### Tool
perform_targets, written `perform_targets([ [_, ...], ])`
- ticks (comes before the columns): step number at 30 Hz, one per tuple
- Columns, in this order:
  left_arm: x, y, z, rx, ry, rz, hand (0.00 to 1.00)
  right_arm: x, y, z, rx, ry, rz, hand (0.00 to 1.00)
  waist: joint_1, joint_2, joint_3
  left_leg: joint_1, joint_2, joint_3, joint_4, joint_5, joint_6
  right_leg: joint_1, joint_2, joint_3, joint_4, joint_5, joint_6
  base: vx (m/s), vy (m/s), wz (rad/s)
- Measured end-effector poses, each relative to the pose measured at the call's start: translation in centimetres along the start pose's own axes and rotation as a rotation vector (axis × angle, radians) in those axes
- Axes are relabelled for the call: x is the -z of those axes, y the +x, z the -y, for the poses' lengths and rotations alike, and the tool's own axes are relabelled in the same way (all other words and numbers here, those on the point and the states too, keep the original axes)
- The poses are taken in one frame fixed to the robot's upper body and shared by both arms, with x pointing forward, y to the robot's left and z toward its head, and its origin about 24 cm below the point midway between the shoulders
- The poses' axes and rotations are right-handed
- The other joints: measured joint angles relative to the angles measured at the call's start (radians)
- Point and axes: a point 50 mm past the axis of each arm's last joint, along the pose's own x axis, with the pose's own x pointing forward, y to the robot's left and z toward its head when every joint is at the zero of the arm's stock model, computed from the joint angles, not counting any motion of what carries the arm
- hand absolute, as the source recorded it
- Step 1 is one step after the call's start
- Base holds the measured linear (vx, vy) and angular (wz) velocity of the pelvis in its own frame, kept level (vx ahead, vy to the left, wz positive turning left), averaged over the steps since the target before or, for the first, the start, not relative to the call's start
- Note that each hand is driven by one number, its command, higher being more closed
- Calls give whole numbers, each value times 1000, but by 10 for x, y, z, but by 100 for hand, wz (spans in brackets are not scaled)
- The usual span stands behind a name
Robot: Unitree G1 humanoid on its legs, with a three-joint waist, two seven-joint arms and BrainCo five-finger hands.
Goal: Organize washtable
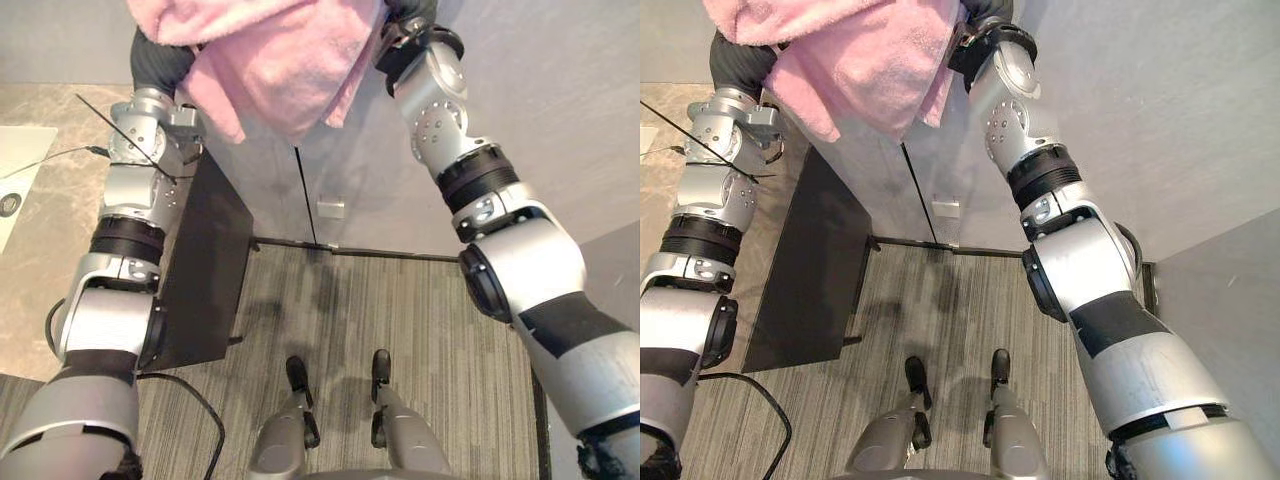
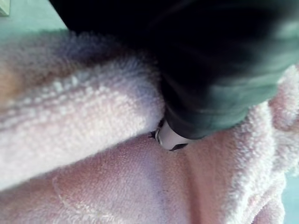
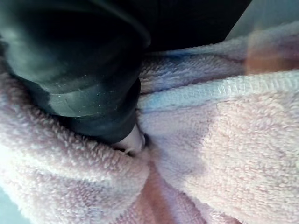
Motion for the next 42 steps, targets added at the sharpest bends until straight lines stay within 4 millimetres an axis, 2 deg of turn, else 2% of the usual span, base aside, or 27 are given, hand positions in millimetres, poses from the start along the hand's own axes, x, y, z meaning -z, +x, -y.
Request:
perform_targets([
  [7, 34, -12, 8, 20, 5, -130, 100, 11, -4, 8, -11, -51, -36, 100, -31, -1, 0, 0, 0, 2, 0, 0, 0, -1, 1, 3, -1, 1, 1, 51, -6, -1],
  [10, 45, -15, 11, 31, -8, -176, 100, 12, -5, 13, -21, -117, -48, 100, -33, -1, -1, 1, 2, 6, -1, 0, 0, -2, 4, 7, -1, 1, 1, 30, -13, -4],
  [11, 50, -17, 12, 31, -9, -200, 0, 13, -6, 14, -33, -126, -52, 100, -33, -1, -1, 2, 3, 8, -1, 0, 0, -2, 4, 9, -1, 1, 1, 0, 0, -6],
  [12, 54, -19, 13, 35, 0, -216, 0, 13, -6, 13, -37, -127, -55, 0, -33, -1, -1, 3, 4, 10, -1, 0, 0, -2, 4, 12, -1, 1, 1, 0, 0, -6],
  [15, 62, -22, 13, 45, 15, -252, 0, 16, -6, 15, -33, -129, -71, 0, -33, -2, -2, 4, 6, 11, -1, 1, -1, -2, 5, 13, -1, 1, 1, 0, 0, -1],
  [19, 72, -26, 9, 27, 18, -310, 0, 22, -10, 29, 3, -136, -97, 0, -34, -3, -3, 4, 6, 11, -1, 1, -1, -2, 6, 14, -1, 1, 1, 0, 0, 0],
  [26, 77, -30, 1, 17, -4, -337, 0, 13, -15, 46, -4, -236, -95, 0, -35, -5, -4, 5, 7, 11, -1, 1, -1, -2, 5, 13, -1, 1, 1, 0, 0, 0],
  [30, 75, -41, -31, 57, 108, -376, 0, 8, -30, 61, -96, -356, -104, 0, -55, -5, -4, 5, 4, 16, -1, 1, -1, -3, 3, 22, -1, 2, 2, 5, 0, -1],
  [33, 63, -59, -75, 160, 347, -455, 0, -3, -54, 86, -164, -488, -132, 0, -64, -5, -4, 14, 4, 37, -1, 0, -1, -3, 3, 31, -1, 3, 3, 49, -5, -12],
  [34, 61, -63, -81, 185, 384, -475, 0, -5, -59, 92, -170, -506, -140, 0, -63, -5, -4, 16, 4, 40, -1, 0, -1, -3, 3, 33, -1, 3, 4, 55, -14, -13],
  [35, 57, -73, -96, 252, 466, -528, 0, -9, -72, 107, -178, -547, -164, 0, -63, -5, -4, 20, 5, 43, -2, 0, -1, -1, 3, 37, -1, 3, 4, 42, -13, -7],
  [38, 54, -90, -113, 333, 538, -611, 0, -11, -89, 126, -186, -596, -216, 0, -67, -5, -7, 26, 5, 50, -9, 0, -1, 1, 3, 45, -1, 3, 5, 26, -14, -9],
  [40, 61, -107, -121, 390, 570, -693, 0, -6, -105, 141, -187, -616, -276, 0, -69, -1, -40, 27, 8, 56, -9, 0, -1, -1, 4, 52, -7, -6, 14, 21, -31, -9],
  [42, 63, -114, -123, 426, 596, -727, 0, -2, -113, 146, -191, -623, -305, 0, -72, -2, -66, 28, 11, 57, -9, 0, -1, -1, 4, 53, -7, -7, 14, 12, -16, -2],
])
